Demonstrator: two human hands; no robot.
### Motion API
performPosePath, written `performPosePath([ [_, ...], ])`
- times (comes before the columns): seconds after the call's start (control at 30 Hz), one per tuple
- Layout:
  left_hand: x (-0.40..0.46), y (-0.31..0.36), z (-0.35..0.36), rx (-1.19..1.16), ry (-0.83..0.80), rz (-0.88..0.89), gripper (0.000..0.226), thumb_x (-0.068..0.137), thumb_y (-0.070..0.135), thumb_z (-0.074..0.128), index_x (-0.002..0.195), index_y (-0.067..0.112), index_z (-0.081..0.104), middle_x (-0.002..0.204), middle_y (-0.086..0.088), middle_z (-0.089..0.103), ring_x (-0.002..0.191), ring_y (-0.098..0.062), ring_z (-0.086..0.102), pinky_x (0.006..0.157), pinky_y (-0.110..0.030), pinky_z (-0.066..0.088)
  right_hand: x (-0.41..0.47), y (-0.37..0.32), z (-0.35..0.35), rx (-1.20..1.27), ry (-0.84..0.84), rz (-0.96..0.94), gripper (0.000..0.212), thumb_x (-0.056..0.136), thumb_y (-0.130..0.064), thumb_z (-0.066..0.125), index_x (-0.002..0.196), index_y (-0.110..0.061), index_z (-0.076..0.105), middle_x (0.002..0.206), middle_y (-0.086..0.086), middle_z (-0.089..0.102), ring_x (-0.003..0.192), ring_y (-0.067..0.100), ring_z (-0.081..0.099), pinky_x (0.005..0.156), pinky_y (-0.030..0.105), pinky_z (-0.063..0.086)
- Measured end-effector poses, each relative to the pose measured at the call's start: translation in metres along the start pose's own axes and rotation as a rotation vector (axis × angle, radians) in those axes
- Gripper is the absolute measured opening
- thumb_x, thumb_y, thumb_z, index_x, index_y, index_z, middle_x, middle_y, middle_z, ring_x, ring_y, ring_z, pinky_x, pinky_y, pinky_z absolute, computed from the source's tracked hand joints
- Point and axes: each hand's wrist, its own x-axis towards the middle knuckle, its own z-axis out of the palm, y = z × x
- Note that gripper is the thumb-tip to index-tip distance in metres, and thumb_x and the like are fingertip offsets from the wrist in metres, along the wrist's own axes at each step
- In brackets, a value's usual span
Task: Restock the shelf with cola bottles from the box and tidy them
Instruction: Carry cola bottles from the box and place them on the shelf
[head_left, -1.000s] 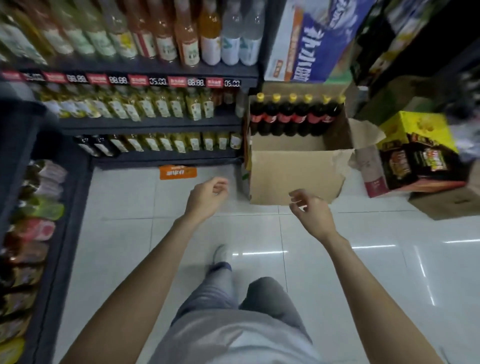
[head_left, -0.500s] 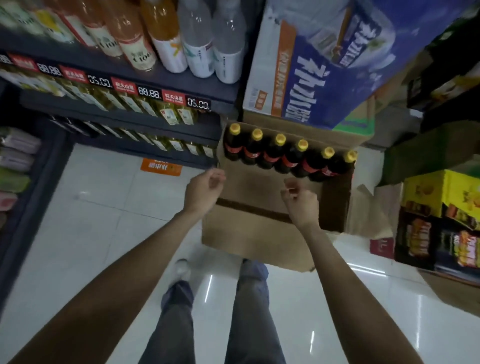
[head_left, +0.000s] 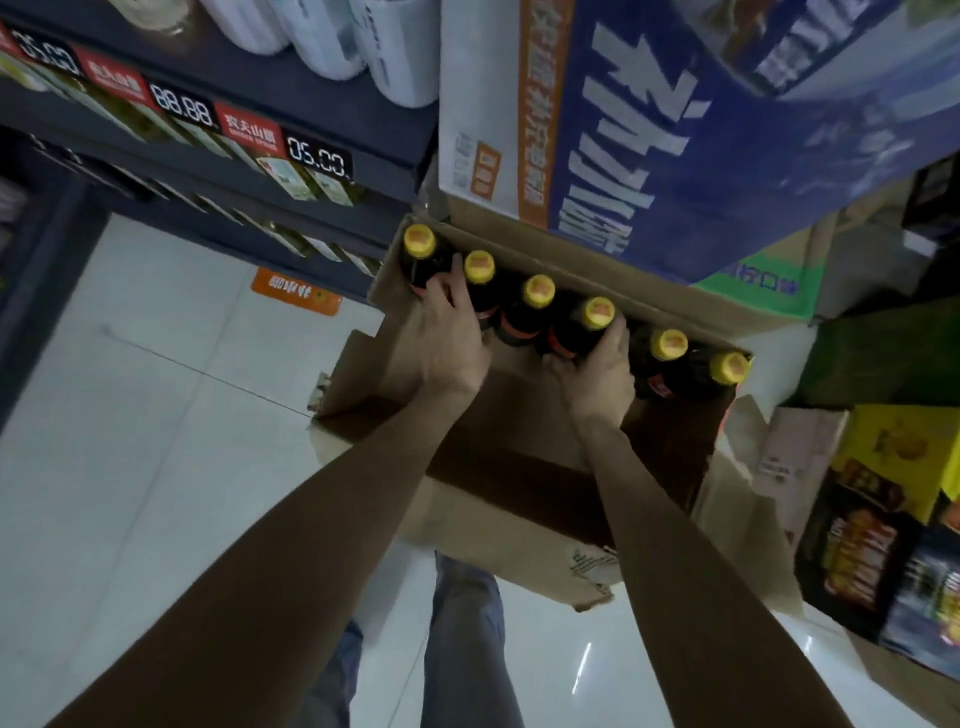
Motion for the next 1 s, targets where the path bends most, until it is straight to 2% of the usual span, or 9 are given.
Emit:
performPosePath([
  [0.1,0.003,0.002,0.015,0.168,0.158,-0.009,0.089,0.064,0.022,0.083,0.137,0.008,0.035,0.125,-0.016,0.047,0.111,-0.033,0.049,0.083,-0.039,0.047,0.003,-0.006,0.005,0.027,0.089,0.051,0.080,0.079,-0.031,0.074,0.141,-0.009,0.029,0.146,0.008,0.040,0.124,0.035,0.048,0.092,0.047,0.042],
  [0.27,0.013,0.006,0.023,0.128,0.298,-0.114,0.072,0.067,0.030,0.080,0.129,0.012,0.049,0.118,-0.013,0.052,0.106,-0.032,0.050,0.083,-0.040,0.041,-0.027,-0.005,-0.008,0.159,0.244,-0.067,0.069,0.070,-0.028,0.081,0.129,-0.012,0.047,0.132,0.003,0.055,0.113,0.028,0.057,0.084,0.037,0.045],
  [0.4,0.007,0.009,0.017,0.010,0.246,-0.179,0.067,0.065,0.025,0.082,0.124,0.012,0.052,0.125,-0.013,0.050,0.114,-0.034,0.048,0.088,-0.043,0.040,-0.058,-0.001,-0.031,0.225,0.346,-0.204,0.067,0.063,-0.026,0.086,0.120,-0.008,0.055,0.118,0.006,0.061,0.107,0.012,0.053,0.080,0.011,0.034],
  [0.57,-0.025,-0.012,-0.016,-0.193,0.134,-0.065,0.068,0.065,0.020,0.083,0.124,0.018,0.049,0.136,-0.005,0.044,0.124,-0.025,0.044,0.089,-0.045,0.050,-0.097,-0.004,-0.066,0.267,0.312,-0.268,0.068,0.060,-0.025,0.088,0.115,-0.006,0.053,0.115,0.012,0.056,0.103,0.004,0.048,0.081,-0.007,0.027],
  [0.67,-0.061,-0.026,-0.051,-0.345,0.137,0.041,0.072,0.063,0.020,0.086,0.125,0.016,0.049,0.135,-0.004,0.050,0.124,-0.017,0.045,0.100,-0.040,0.043,-0.122,-0.011,-0.088,0.299,0.272,-0.340,0.070,0.059,-0.029,0.086,0.117,-0.018,0.047,0.111,0.007,0.050,0.104,0.007,0.045,0.084,-0.001,0.030],
  [0.8,-0.118,-0.045,-0.117,-0.609,0.037,-0.004,0.073,0.065,0.027,0.086,0.115,0.048,0.037,0.115,0.022,0.056,0.109,0.004,0.051,0.089,-0.020,0.045,-0.162,-0.031,-0.113,0.431,0.163,-0.433,0.074,0.059,-0.018,0.090,0.112,-0.039,0.042,0.112,-0.001,0.044,0.108,0.001,0.046,0.088,0.009,0.040],
  [0.87,-0.144,-0.060,-0.158,-0.724,0.035,0.015,0.072,0.064,0.031,0.085,0.116,0.043,0.038,0.108,0.034,0.055,0.104,0.012,0.052,0.086,-0.009,0.044,-0.186,-0.052,-0.124,0.467,0.095,-0.541,0.073,0.060,-0.024,0.087,0.115,-0.040,0.041,0.114,0.000,0.045,0.111,0.011,0.049,0.090,0.017,0.044],
  [0.93,-0.171,-0.076,-0.199,-0.817,0.070,0.068,0.069,0.064,0.038,0.082,0.120,0.032,0.042,0.114,0.032,0.056,0.111,0.005,0.054,0.094,-0.017,0.045,-0.205,-0.077,-0.130,0.495,0.014,-0.616,0.067,0.061,-0.031,0.082,0.115,-0.033,0.043,0.114,0.003,0.048,0.110,0.018,0.051,0.091,0.024,0.046],
  [1.0,-0.200,-0.092,-0.239,-0.899,0.126,0.082,0.071,0.063,0.044,0.082,0.123,0.035,0.045,0.121,0.024,0.057,0.117,-0.004,0.054,0.099,-0.024,0.045,-0.225,-0.107,-0.129,0.544,-0.105,-0.644,0.064,0.063,-0.031,0.082,0.116,-0.023,0.047,0.116,0.008,0.052,0.112,0.020,0.052,0.093,0.031,0.046],
])
